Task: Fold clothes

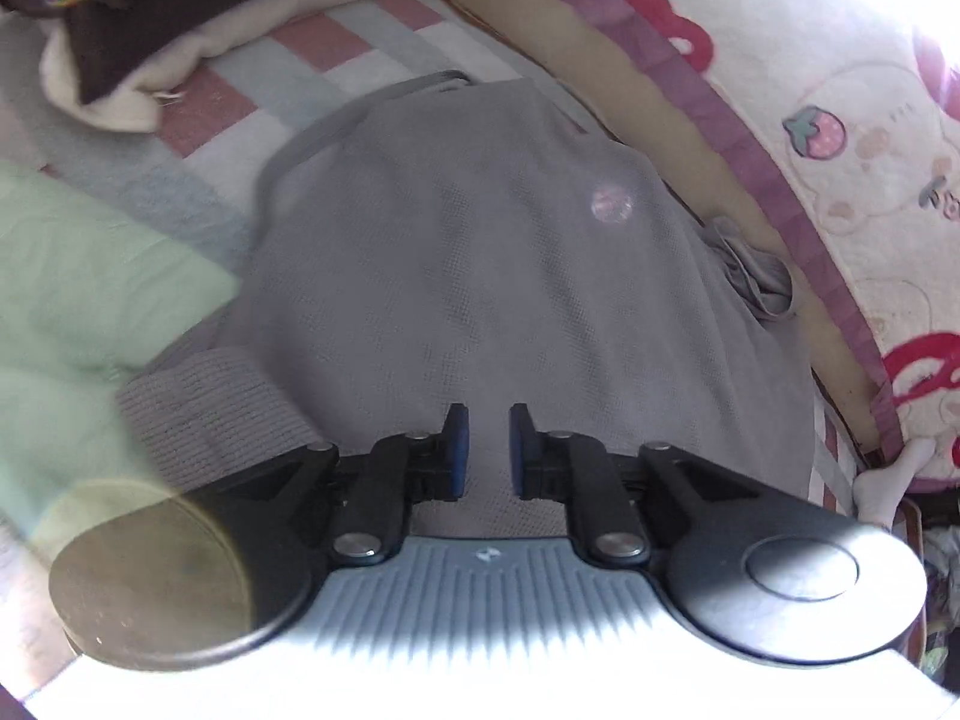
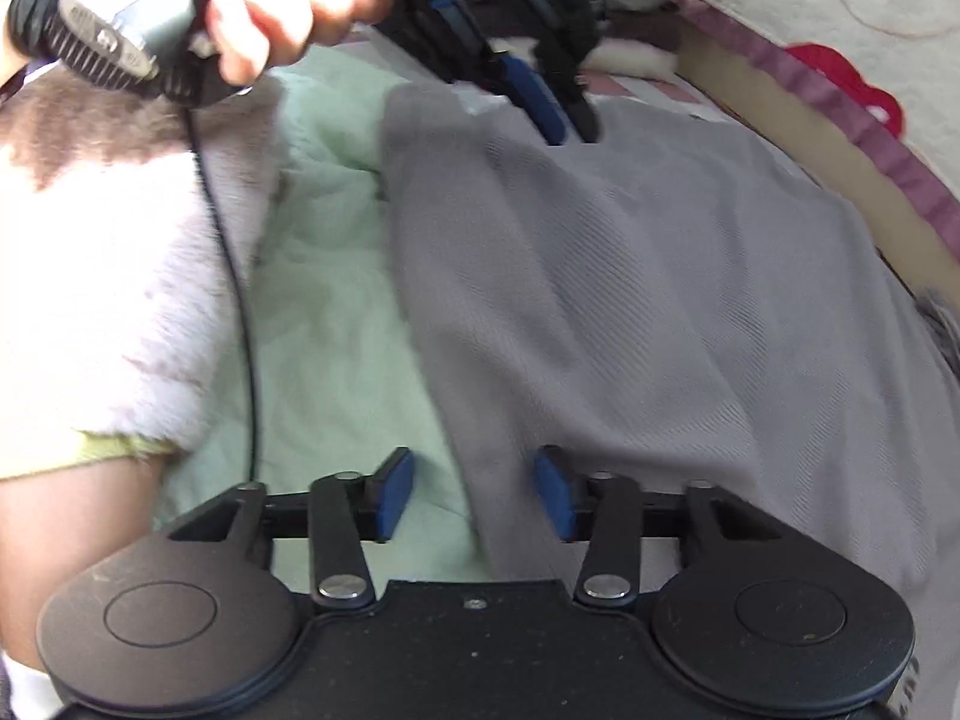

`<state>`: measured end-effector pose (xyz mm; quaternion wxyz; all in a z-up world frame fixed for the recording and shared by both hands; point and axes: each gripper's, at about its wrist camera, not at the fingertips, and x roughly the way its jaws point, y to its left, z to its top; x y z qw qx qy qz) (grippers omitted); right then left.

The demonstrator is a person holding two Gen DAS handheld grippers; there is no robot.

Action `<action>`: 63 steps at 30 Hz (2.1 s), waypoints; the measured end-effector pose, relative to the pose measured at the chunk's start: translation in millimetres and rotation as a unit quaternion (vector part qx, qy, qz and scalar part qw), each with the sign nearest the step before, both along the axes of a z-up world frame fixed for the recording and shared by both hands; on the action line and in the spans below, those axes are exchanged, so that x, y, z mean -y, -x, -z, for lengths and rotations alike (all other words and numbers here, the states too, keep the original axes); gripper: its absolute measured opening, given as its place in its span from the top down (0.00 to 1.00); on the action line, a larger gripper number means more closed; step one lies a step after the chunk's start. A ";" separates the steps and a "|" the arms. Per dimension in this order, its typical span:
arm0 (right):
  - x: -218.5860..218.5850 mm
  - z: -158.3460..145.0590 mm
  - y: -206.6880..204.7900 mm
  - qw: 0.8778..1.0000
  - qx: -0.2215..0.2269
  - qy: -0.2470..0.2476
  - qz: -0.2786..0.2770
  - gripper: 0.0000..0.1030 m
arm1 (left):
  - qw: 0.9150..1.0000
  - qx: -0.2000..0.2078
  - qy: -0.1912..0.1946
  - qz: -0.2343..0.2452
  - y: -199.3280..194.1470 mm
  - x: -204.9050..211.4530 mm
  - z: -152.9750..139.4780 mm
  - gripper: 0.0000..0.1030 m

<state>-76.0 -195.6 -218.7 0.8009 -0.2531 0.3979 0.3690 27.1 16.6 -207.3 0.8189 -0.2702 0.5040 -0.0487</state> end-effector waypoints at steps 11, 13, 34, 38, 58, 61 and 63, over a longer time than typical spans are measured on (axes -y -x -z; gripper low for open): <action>61.0 -45.9 -42.5 0.979 0.086 -0.052 0.179 0.98 | 0.998 -0.048 0.006 -0.047 18.6 -36.5 -5.5 0.31; 77.1 -44.1 -47.7 0.975 0.089 -0.046 0.200 0.98 | 0.996 -0.059 0.024 -0.056 16.5 -33.1 5.3 0.31; 83.2 -48.8 -37.6 0.948 -0.141 -0.272 0.087 0.67 | 0.997 -0.062 -0.003 -0.050 -72.9 -23.9 49.4 0.28; 79.3 -47.2 -55.4 0.942 -0.128 -0.282 0.127 0.50 | 0.997 -0.034 0.027 -0.065 -79.4 -26.9 54.4 0.30; -8.4 4.2 -38.4 0.936 -0.199 -0.276 0.089 0.93 | 0.988 0.033 -0.150 -0.013 14.4 -101.7 -56.4 0.67; -17.1 12.8 -33.3 0.938 -0.194 -0.269 0.100 0.93 | 0.990 0.030 -0.137 0.030 8.7 -74.4 -54.2 0.48; -13.1 7.3 -31.6 0.938 -0.187 -0.276 0.098 0.93 | 0.988 0.012 -0.136 0.065 0.1 -48.6 -43.0 0.45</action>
